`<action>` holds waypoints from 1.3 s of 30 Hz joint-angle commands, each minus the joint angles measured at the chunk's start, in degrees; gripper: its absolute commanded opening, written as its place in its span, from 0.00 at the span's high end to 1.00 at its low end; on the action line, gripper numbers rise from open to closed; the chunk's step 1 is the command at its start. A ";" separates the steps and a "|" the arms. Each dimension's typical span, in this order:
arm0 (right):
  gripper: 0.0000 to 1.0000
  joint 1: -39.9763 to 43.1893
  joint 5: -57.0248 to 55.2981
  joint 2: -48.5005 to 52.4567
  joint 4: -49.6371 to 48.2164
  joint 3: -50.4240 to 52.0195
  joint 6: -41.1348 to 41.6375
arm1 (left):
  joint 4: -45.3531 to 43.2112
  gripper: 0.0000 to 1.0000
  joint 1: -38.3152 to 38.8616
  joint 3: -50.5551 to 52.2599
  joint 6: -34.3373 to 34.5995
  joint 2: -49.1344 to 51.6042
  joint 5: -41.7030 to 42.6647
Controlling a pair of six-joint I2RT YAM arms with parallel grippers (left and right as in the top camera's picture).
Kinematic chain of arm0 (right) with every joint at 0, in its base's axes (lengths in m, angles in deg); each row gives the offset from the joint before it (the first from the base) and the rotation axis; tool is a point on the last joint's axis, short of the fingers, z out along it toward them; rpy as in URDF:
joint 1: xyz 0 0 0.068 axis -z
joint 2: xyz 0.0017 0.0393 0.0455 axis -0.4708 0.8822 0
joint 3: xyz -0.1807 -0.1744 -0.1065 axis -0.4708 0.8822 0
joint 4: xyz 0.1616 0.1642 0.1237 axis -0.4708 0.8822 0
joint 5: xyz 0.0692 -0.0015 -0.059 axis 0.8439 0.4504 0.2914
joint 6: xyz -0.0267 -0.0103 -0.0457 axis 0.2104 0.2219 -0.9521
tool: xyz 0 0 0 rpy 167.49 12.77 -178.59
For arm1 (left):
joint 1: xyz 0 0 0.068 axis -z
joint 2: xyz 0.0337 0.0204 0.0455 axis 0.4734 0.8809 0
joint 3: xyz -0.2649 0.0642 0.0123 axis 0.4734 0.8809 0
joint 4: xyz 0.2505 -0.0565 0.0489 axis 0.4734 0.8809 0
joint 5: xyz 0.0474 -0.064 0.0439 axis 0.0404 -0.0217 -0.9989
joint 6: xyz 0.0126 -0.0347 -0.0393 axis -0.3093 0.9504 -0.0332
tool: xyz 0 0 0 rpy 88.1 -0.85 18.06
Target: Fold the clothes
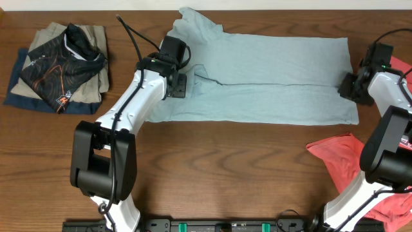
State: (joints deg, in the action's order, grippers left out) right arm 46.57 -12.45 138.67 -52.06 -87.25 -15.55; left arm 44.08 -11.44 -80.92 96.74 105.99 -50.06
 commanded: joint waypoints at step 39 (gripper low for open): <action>0.66 2.86 -4.57 -3.52 9.75 11.47 -0.94 | 25.00 0.50 -7.15 0.35 6.62 13.07 11.96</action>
State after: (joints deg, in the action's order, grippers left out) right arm 47.99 -12.75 134.65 -42.90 -77.33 -17.98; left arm 67.53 -18.34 -81.33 100.13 117.68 -38.04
